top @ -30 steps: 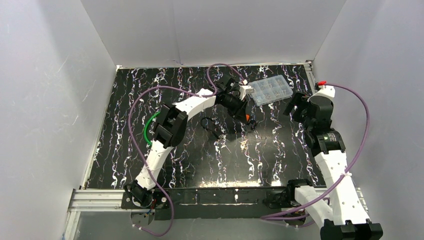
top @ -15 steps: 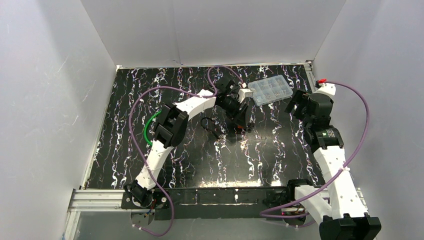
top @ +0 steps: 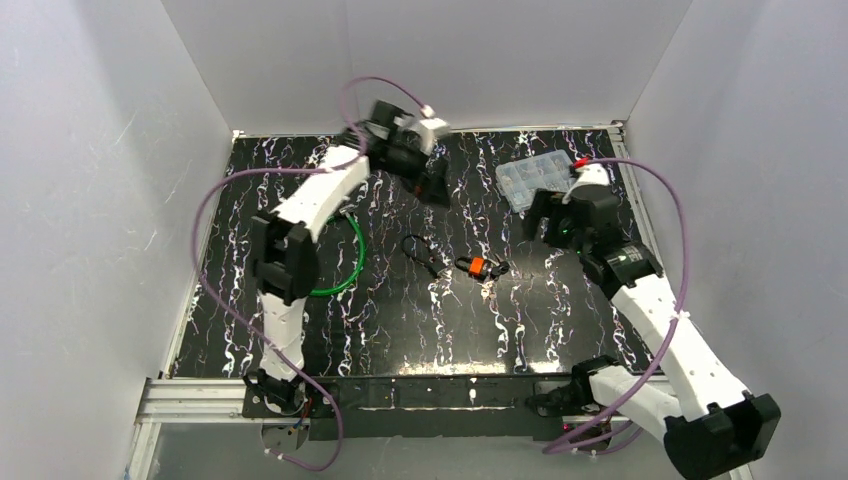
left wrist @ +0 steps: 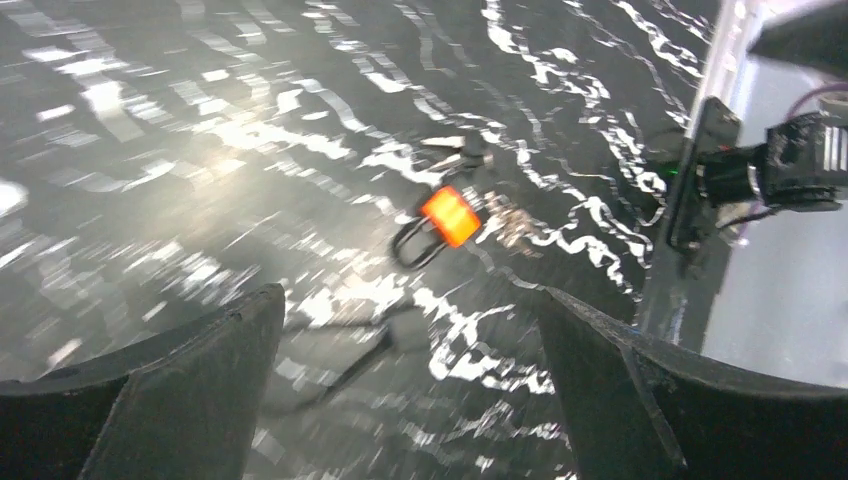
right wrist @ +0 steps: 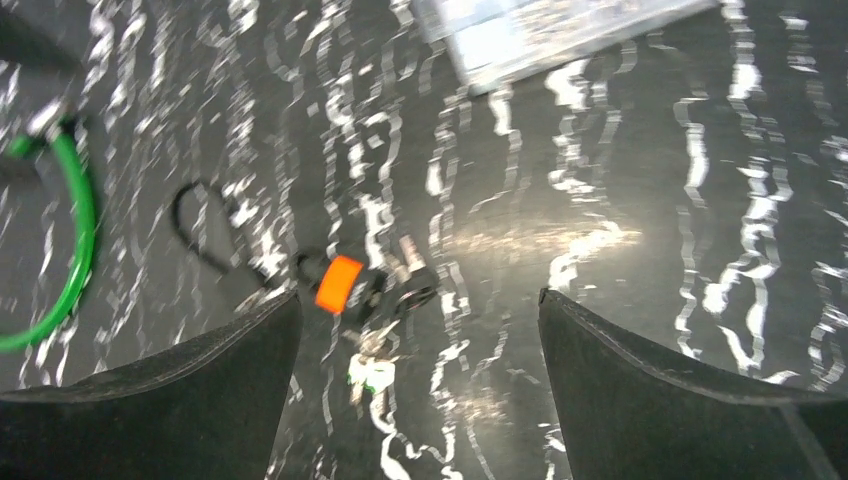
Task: Unlock with the key
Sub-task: Move the lock to the center of the board.
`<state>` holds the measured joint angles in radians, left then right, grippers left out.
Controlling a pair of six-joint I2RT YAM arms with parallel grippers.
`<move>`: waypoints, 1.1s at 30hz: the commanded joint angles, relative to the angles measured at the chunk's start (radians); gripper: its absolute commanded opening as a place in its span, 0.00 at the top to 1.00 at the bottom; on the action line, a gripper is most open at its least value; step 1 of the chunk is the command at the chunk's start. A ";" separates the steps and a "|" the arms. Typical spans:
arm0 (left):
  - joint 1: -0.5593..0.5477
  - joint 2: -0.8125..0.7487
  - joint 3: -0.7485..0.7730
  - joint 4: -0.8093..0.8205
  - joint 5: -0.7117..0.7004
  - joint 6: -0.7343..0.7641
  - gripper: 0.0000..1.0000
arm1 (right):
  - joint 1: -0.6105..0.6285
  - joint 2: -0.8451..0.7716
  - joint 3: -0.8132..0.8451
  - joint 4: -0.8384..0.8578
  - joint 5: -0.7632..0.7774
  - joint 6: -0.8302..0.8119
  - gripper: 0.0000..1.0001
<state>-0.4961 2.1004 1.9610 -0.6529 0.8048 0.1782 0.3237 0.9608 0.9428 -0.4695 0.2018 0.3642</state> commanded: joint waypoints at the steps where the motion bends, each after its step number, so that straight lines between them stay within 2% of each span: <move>1: 0.162 -0.158 -0.044 -0.216 -0.090 0.141 0.02 | 0.201 0.024 0.026 0.041 0.069 0.001 0.06; 5: 0.308 -0.248 -0.178 -0.234 -0.173 0.146 0.02 | 0.330 0.119 0.038 0.093 0.053 0.009 0.06; 10: 0.417 -0.291 -0.275 -0.263 -0.242 0.170 0.02 | 0.438 0.294 0.103 0.157 0.033 -0.019 0.05; 14: 0.430 -0.321 -0.346 -0.248 -0.288 0.180 0.02 | 0.460 0.436 0.178 0.200 0.001 -0.039 0.05; 19: 0.430 -0.368 -0.388 -0.261 -0.184 0.145 0.02 | 0.472 0.594 0.238 0.270 -0.052 -0.053 0.10; 23: 0.429 -0.392 -0.398 -0.325 -0.139 0.192 0.02 | 0.475 0.708 0.292 0.282 -0.059 -0.043 0.11; 28: 0.429 -0.425 -0.394 -0.382 -0.101 0.237 0.02 | 0.479 0.793 0.339 0.270 -0.069 -0.017 0.10; 33: 0.426 -0.445 -0.374 -0.408 -0.073 0.240 0.02 | 0.488 0.806 0.343 0.270 -0.071 0.016 0.08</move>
<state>-0.0635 1.7153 1.5604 -0.9967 0.6716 0.3920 0.8013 1.7744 1.2366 -0.2295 0.1436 0.3466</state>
